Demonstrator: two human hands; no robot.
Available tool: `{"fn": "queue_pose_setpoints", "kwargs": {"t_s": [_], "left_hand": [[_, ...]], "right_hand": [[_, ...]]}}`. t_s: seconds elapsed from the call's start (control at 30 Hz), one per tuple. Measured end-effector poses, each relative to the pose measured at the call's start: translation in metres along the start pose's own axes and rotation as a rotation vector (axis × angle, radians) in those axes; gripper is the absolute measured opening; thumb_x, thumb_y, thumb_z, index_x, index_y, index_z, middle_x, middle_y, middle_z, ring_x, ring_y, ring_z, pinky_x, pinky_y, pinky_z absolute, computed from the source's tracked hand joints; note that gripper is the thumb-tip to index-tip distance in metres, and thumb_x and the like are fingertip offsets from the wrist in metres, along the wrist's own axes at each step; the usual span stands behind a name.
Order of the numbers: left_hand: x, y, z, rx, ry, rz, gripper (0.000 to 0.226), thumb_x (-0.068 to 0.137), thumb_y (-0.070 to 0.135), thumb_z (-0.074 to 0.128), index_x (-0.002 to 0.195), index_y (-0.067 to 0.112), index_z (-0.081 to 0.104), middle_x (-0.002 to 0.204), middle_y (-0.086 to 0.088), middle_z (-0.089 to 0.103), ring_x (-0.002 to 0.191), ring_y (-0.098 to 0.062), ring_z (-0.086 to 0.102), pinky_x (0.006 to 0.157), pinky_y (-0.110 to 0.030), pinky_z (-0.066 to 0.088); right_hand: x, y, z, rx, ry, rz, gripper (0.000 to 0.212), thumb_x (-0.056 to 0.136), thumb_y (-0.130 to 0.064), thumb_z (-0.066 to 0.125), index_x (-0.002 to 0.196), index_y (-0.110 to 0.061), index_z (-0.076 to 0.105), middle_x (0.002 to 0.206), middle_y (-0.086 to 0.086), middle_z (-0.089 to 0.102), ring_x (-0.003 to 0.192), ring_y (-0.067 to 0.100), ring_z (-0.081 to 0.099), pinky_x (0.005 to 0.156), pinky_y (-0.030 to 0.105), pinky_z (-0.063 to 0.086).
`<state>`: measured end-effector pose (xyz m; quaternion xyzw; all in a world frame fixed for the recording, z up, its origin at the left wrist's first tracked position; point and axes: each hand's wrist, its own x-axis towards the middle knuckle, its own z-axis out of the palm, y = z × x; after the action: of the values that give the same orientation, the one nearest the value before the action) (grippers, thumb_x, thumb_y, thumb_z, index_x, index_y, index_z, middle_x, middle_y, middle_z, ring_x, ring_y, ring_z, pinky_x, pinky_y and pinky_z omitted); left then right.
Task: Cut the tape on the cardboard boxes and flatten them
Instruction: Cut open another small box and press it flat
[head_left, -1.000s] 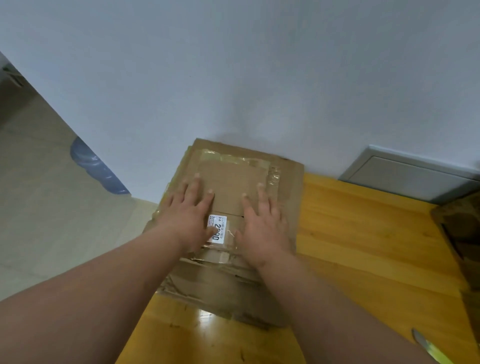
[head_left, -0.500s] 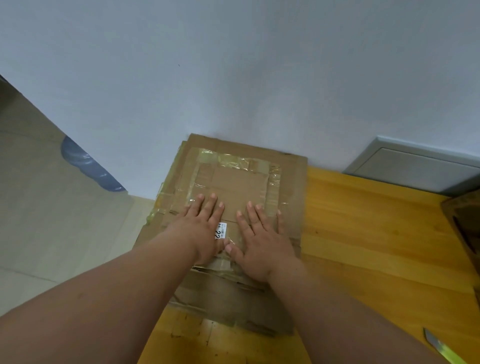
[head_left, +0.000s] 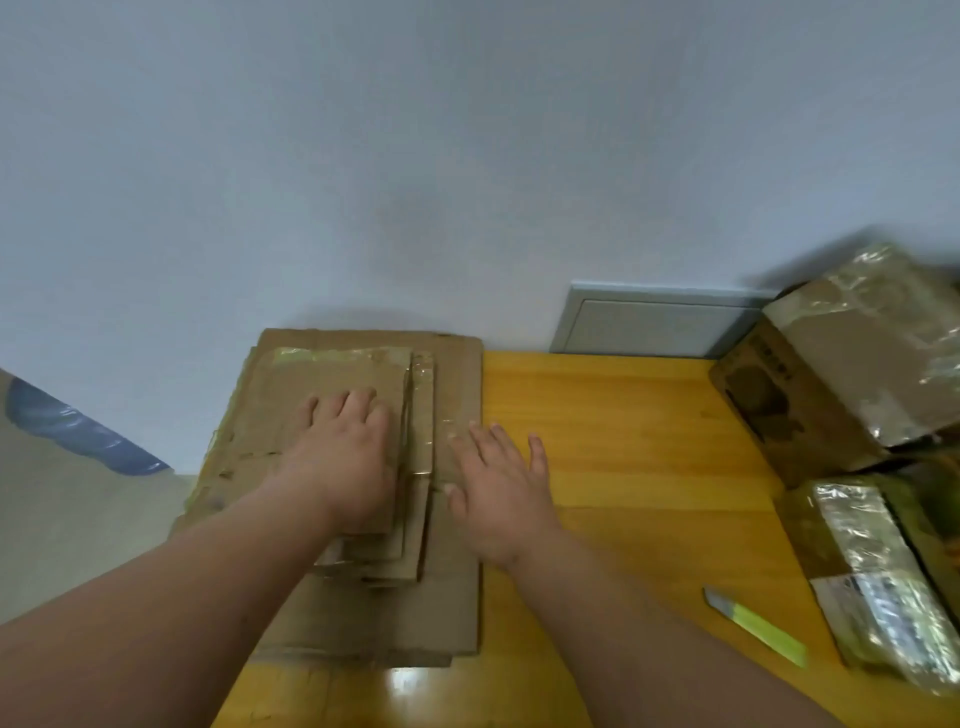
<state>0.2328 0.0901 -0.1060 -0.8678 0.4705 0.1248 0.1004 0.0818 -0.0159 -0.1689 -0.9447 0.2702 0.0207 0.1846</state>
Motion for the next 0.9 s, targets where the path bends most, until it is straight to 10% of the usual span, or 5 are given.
{"fn": "queue_pose_setpoints", "kwargs": {"t_s": [0.57, 0.9], "left_hand": [[0.013, 0.286, -0.074, 0.091, 0.225, 0.249, 0.071, 0.095, 0.057, 0.041, 0.154, 0.029, 0.014, 0.165, -0.001, 0.007, 0.151, -0.027, 0.004, 0.12, -0.051, -0.002], [0.028, 0.389, -0.101, 0.13, 0.319, 0.317, 0.073, 0.094, 0.057, 0.042, 0.155, 0.03, 0.013, 0.165, -0.003, 0.007, 0.151, -0.028, 0.003, 0.119, -0.053, -0.005]], "right_hand": [[-0.15, 0.256, -0.169, -0.054, 0.467, 0.473, 0.055, 0.091, -0.035, 0.056, 0.144, -0.025, 0.042, 0.155, 0.006, 0.03, 0.144, 0.027, 0.018, 0.117, 0.049, 0.016], [-0.156, 0.339, -0.228, 0.315, 0.458, 0.726, 0.075, 0.094, -0.041, 0.057, 0.154, -0.02, 0.018, 0.161, 0.003, 0.014, 0.144, 0.03, 0.02, 0.115, 0.051, 0.022]]}}
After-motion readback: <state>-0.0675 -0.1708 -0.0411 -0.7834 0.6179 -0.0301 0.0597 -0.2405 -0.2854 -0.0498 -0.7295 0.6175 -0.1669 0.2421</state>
